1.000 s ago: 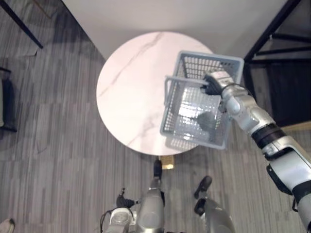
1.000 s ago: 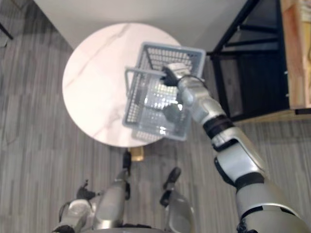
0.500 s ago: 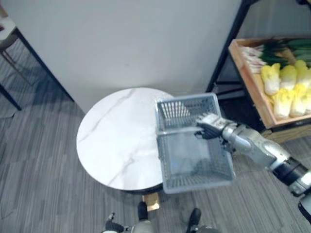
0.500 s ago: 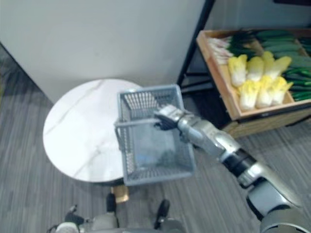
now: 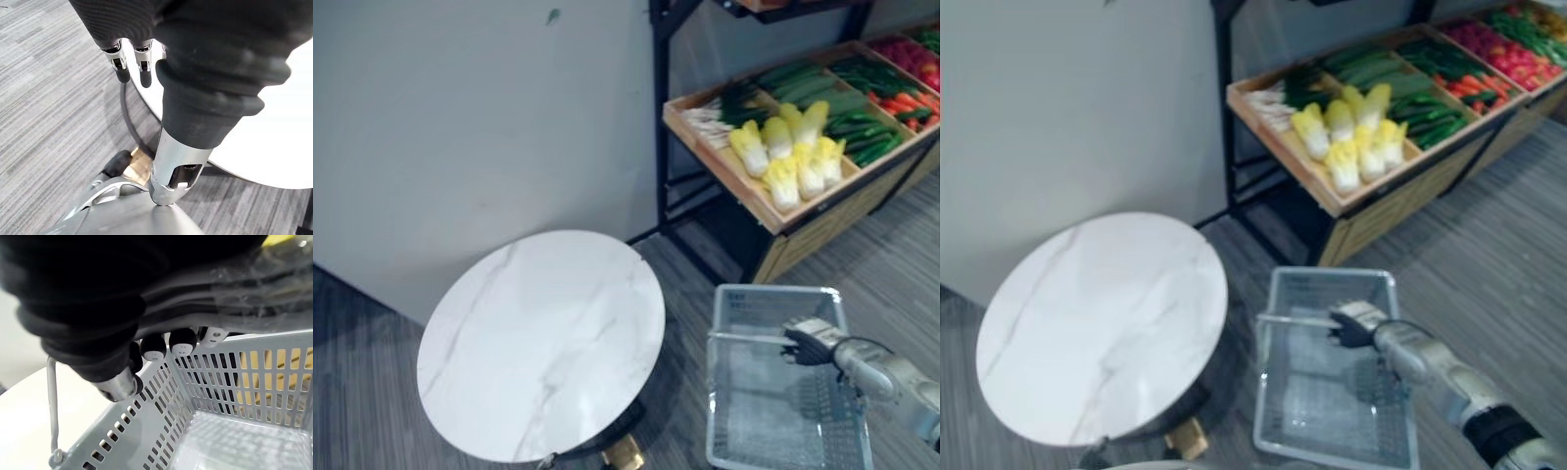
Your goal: Pick vegetable in the basket
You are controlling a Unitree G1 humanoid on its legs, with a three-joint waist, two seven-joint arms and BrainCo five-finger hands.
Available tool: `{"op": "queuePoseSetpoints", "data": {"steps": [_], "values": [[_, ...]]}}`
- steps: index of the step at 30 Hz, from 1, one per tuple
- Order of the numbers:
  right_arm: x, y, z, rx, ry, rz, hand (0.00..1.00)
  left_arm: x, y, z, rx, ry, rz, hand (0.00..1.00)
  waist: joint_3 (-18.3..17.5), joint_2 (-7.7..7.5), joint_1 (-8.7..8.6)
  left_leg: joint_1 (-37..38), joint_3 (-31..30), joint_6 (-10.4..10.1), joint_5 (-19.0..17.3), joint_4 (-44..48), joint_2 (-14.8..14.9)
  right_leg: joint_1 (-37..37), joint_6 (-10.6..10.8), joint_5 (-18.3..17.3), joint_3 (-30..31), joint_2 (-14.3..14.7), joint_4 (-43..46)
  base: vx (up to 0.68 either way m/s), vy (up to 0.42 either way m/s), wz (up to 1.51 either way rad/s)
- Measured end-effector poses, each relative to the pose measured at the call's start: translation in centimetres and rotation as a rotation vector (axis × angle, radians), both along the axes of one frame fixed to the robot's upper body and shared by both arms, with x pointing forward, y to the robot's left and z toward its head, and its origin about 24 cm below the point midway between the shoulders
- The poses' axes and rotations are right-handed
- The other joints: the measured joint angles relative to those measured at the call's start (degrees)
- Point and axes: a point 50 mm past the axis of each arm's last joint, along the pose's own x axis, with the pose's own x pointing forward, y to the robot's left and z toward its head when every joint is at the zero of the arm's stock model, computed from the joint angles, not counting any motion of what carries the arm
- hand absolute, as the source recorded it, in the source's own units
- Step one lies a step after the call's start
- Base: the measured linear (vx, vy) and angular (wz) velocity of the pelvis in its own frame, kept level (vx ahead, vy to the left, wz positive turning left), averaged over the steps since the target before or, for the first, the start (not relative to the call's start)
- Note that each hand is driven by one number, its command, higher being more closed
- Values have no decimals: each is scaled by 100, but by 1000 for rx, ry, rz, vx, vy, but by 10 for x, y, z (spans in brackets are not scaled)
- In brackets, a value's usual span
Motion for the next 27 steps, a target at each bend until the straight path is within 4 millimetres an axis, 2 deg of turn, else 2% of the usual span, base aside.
{"op": "queuePoseSetpoints", "data": {"steps": [2, 3, 7, 10, 14, 16, 17, 18, 19, 20, 21, 22, 25, 26, 27], "values": [[-12, -22, -10, -47, 26, -80, 100, 2, -8, -1, -28, -7, -18, 0, -28, 45, -112, 19, 22, 0, -18, 0, -19, 7, 18, -14, 11, -8, -2, 32, -4, -6], [-22, -32, -17, -72, 48, -122, 100, 3, -15, -2, -51, -11, -30, 0, -34, 55, -119, 33, 31, -1, -32, 0, -31, 17, 19, -14, 14, -15, -7, 0, 0, 0], [-50, -58, -41, -143, 124, -231, 100, 3, -19, -3, -63, -8, -52, 0, -77, 129, -160, 41, 33, 15, -67, 0, -48, 34, 20, -15, 17, -53, -26, 0, 0, 0], [-61, -73, -48, -209, 140, -277, 100, 0, -22, -4, -67, -1, -69, 0, -90, 219, -255, 45, 89, -19, -136, 0, -55, 28, 13, -21, 57, -71, -50, 2, 0, -5], [-67, -81, -51, -218, 125, -321, 100, 1, -22, -3, -70, -11, -73, 0, -89, 265, -273, 27, 251, 3, -248, 99, -4, -56, -10, -34, 215, -13, -35, 10, -23, -22], [-71, -82, -55, -217, 142, -338, 100, 1, -23, -3, -71, -13, -68, 0, -67, 293, -275, -171, 276, -60, -659, 805, 257, -39, -67, -90, 276, 53, 31, 32, -51, -24], [-74, -84, -56, -223, 153, -347, 100, 2, -23, -3, -72, -20, -68, 0, -54, 388, -266, -251, 277, -139, -865, 1315, 484, -8, -98, -166, 333, 121, 98, 31, -44, -28], [-75, -84, -58, -226, 155, -358, 100, 3, -24, -3, -73, -22, -66, 0, -29, 436, -260, -303, 207, -211, -917, 1797, 583, 32, -117, -243, 387, 158, 149, 29, -39, -29], [-76, -84, -59, -225, 158, -363, 100, 3, -25, -3, -75, -25, -66, 0, -22, 425, -270, -395, 112, -175, -878, 2058, 615, 56, -123, -252, 424, 139, 164, 41, -81, -27], [-76, -84, -59, -225, 160, -364, 100, 4, -25, -3, -76, -31, -66, 0, -19, 411, -258, -479, -49, -94, -817, 2322, 620, 63, -127, -255, 490, 119, 186, 79, -114, -55], [-73, -85, -59, -225, 149, -373, 100, 7, -28, -2, -83, -55, -54, 0, -10, 415, -228, -685, -664, 85, -682, 2841, 505, 58, -140, -264, 771, 58, 263, 89, -102, -61], [-72, -85, -60, -222, 149, -381, 100, 7, -29, -2, -86, -57, -44, 0, -3, 406, -207, -803, -906, 60, -737, 2949, 447, 63, -140, -263, 872, 20, 263, 72, 30, -83], [-73, -82, -69, -204, 158, -427, 100, 6, -32, -2, -89, -60, -25, 0, 18, 443, -83, -703, -2202, 138, -1221, 2320, -253, 42, -136, -262, 1439, 82, 255, 7, 99, -83], [-73, -81, -70, -199, 157, -427, 100, 6, -32, -3, -91, -60, -24, 0, 31, 466, -81, -648, -2372, 143, -1247, 2141, -325, 28, -136, -262, 1512, 142, 255, -43, 150, -82], [-72, -79, -71, -189, 152, -427, 100, 7, -33, -2, -93, -63, -24, 0, 59, 519, -81, -628, -2562, 324, -1447, 1903, -366, -50, -133, -261, 1650, 314, 265, -58, 191, -83]]}}
